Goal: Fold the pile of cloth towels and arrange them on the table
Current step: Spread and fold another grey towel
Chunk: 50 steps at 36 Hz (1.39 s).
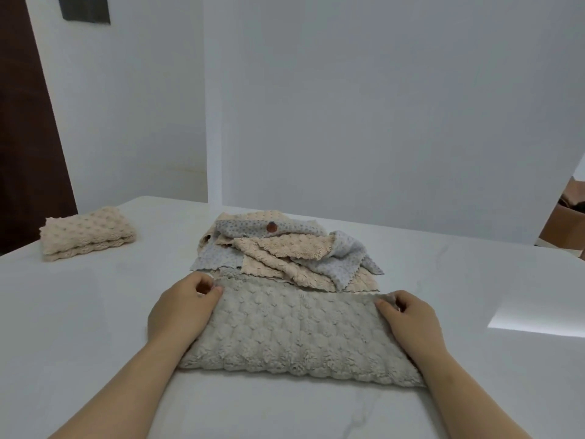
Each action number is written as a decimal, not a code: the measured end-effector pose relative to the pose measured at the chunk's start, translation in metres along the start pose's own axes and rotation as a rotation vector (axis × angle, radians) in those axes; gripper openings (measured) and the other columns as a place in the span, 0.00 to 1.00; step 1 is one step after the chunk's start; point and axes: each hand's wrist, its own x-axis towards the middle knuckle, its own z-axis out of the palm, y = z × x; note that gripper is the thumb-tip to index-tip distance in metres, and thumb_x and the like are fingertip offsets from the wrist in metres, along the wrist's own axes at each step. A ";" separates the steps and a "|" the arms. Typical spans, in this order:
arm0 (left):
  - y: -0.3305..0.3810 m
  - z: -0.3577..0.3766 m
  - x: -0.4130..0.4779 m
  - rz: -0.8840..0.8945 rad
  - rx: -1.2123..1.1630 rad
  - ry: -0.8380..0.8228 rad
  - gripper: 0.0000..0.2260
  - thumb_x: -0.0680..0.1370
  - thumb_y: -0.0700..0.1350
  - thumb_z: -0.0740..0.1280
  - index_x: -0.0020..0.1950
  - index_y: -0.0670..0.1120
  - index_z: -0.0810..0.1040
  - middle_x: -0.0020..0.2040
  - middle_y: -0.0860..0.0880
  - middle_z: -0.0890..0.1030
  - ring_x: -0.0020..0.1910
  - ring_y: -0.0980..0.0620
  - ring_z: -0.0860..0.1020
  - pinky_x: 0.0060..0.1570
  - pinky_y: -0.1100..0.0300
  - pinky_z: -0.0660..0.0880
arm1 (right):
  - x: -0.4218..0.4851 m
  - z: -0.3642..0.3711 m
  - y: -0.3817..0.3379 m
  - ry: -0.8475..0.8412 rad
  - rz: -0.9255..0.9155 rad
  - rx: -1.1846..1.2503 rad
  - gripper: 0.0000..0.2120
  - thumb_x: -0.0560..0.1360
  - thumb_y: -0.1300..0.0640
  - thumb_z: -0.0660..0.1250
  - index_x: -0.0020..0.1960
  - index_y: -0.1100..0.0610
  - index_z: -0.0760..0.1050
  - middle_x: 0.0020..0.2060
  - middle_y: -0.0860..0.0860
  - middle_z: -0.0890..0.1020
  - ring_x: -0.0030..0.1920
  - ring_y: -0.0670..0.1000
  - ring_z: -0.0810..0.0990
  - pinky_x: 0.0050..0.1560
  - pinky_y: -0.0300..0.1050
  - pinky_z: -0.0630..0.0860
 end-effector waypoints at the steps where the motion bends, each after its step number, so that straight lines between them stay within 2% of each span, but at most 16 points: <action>1: 0.000 0.001 0.002 0.006 0.045 -0.017 0.04 0.76 0.52 0.65 0.42 0.55 0.75 0.45 0.54 0.79 0.46 0.50 0.74 0.40 0.59 0.68 | 0.000 0.002 0.000 -0.020 -0.001 -0.077 0.12 0.74 0.51 0.64 0.32 0.46 0.70 0.33 0.46 0.76 0.46 0.54 0.74 0.44 0.46 0.67; 5: -0.002 0.004 0.008 0.096 0.266 -0.095 0.08 0.77 0.52 0.62 0.54 0.55 0.76 0.56 0.51 0.78 0.57 0.47 0.73 0.45 0.57 0.71 | -0.001 0.002 -0.005 -0.083 -0.011 -0.264 0.08 0.76 0.48 0.60 0.38 0.45 0.70 0.40 0.46 0.76 0.57 0.54 0.71 0.49 0.45 0.60; 8: -0.002 0.005 0.008 0.139 0.322 -0.152 0.13 0.78 0.51 0.60 0.62 0.55 0.73 0.57 0.50 0.78 0.60 0.47 0.71 0.50 0.55 0.72 | -0.001 0.000 -0.006 -0.125 -0.034 -0.284 0.07 0.76 0.48 0.61 0.39 0.42 0.69 0.40 0.46 0.75 0.58 0.53 0.71 0.53 0.46 0.63; 11: -0.002 0.007 0.010 0.149 0.314 -0.232 0.14 0.77 0.49 0.60 0.63 0.56 0.73 0.55 0.49 0.78 0.58 0.47 0.72 0.56 0.55 0.71 | -0.001 -0.001 -0.007 -0.158 -0.055 -0.262 0.09 0.75 0.50 0.62 0.38 0.39 0.67 0.40 0.45 0.75 0.59 0.52 0.71 0.56 0.46 0.64; 14: -0.001 0.005 0.009 0.131 0.216 -0.248 0.11 0.76 0.46 0.62 0.58 0.56 0.75 0.48 0.52 0.79 0.54 0.48 0.74 0.53 0.57 0.71 | 0.000 -0.001 -0.005 -0.167 -0.083 -0.197 0.13 0.73 0.53 0.66 0.36 0.38 0.68 0.38 0.44 0.77 0.53 0.51 0.74 0.54 0.46 0.67; 16: 0.001 0.002 0.009 0.127 0.093 -0.226 0.08 0.76 0.43 0.63 0.51 0.56 0.74 0.43 0.52 0.77 0.49 0.49 0.75 0.47 0.58 0.70 | 0.000 -0.002 -0.004 -0.144 -0.092 -0.073 0.13 0.71 0.59 0.69 0.35 0.43 0.72 0.37 0.44 0.79 0.47 0.51 0.76 0.47 0.44 0.71; 19: 0.003 -0.001 0.011 0.069 -0.157 -0.180 0.08 0.77 0.41 0.64 0.43 0.54 0.74 0.38 0.50 0.75 0.38 0.50 0.73 0.37 0.58 0.66 | -0.001 -0.006 -0.004 -0.101 -0.078 0.165 0.10 0.70 0.65 0.70 0.36 0.51 0.77 0.36 0.45 0.80 0.38 0.45 0.76 0.35 0.32 0.68; 24: 0.011 -0.006 0.009 0.016 -0.413 -0.159 0.12 0.76 0.34 0.63 0.39 0.50 0.77 0.39 0.49 0.75 0.33 0.52 0.68 0.32 0.61 0.63 | -0.002 -0.012 -0.006 -0.094 0.048 0.620 0.08 0.70 0.69 0.69 0.37 0.58 0.79 0.30 0.49 0.79 0.28 0.40 0.76 0.28 0.30 0.72; 27: 0.011 -0.009 0.008 -0.026 -0.468 -0.193 0.11 0.76 0.33 0.64 0.39 0.48 0.78 0.38 0.48 0.76 0.32 0.51 0.67 0.32 0.61 0.61 | -0.002 -0.015 -0.009 -0.167 0.100 0.758 0.08 0.70 0.71 0.68 0.38 0.59 0.78 0.31 0.52 0.80 0.29 0.44 0.78 0.28 0.33 0.75; 30: 0.008 -0.012 0.009 -0.077 -0.520 -0.237 0.09 0.73 0.33 0.67 0.39 0.46 0.79 0.36 0.46 0.78 0.36 0.48 0.69 0.35 0.59 0.63 | -0.001 -0.017 -0.009 -0.242 0.128 0.774 0.09 0.70 0.73 0.66 0.38 0.61 0.78 0.32 0.54 0.79 0.32 0.46 0.78 0.30 0.30 0.75; 33: 0.008 -0.014 0.007 -0.107 -0.551 -0.256 0.03 0.72 0.39 0.71 0.39 0.45 0.79 0.34 0.45 0.79 0.36 0.48 0.69 0.34 0.59 0.63 | 0.000 -0.017 -0.008 -0.288 0.156 0.751 0.09 0.70 0.74 0.66 0.38 0.62 0.78 0.37 0.56 0.78 0.39 0.50 0.76 0.31 0.27 0.73; 35: 0.008 -0.012 0.007 -0.094 -0.540 -0.230 0.04 0.71 0.43 0.72 0.38 0.45 0.80 0.34 0.46 0.80 0.34 0.49 0.70 0.34 0.60 0.64 | 0.001 -0.018 -0.006 -0.299 0.163 0.727 0.09 0.70 0.74 0.66 0.38 0.62 0.78 0.39 0.55 0.79 0.40 0.49 0.76 0.30 0.28 0.72; 38: 0.008 -0.013 0.006 -0.049 -0.538 -0.151 0.04 0.71 0.43 0.72 0.38 0.44 0.81 0.35 0.46 0.81 0.35 0.48 0.74 0.38 0.59 0.69 | 0.001 -0.018 -0.005 -0.274 0.138 0.697 0.05 0.70 0.71 0.68 0.40 0.63 0.80 0.35 0.54 0.78 0.38 0.49 0.75 0.34 0.31 0.71; 41: 0.012 -0.017 0.006 -0.029 -0.624 -0.098 0.03 0.72 0.39 0.71 0.38 0.42 0.80 0.37 0.45 0.81 0.37 0.49 0.77 0.42 0.58 0.73 | 0.002 -0.018 -0.004 -0.197 0.119 0.703 0.04 0.70 0.69 0.70 0.41 0.62 0.81 0.35 0.54 0.80 0.42 0.52 0.77 0.45 0.44 0.72; 45: 0.020 -0.020 0.005 -0.060 -0.782 -0.044 0.06 0.72 0.33 0.69 0.38 0.42 0.77 0.34 0.45 0.77 0.34 0.52 0.74 0.33 0.66 0.74 | 0.002 -0.020 -0.010 -0.084 0.075 0.769 0.04 0.70 0.68 0.69 0.40 0.60 0.80 0.33 0.51 0.82 0.39 0.51 0.79 0.37 0.34 0.77; 50: 0.022 -0.025 0.005 -0.057 -0.865 -0.014 0.08 0.72 0.32 0.68 0.38 0.45 0.76 0.35 0.47 0.77 0.35 0.51 0.73 0.39 0.60 0.70 | 0.002 -0.022 -0.014 -0.027 0.015 0.815 0.04 0.70 0.67 0.69 0.40 0.60 0.79 0.36 0.53 0.79 0.41 0.51 0.76 0.43 0.42 0.72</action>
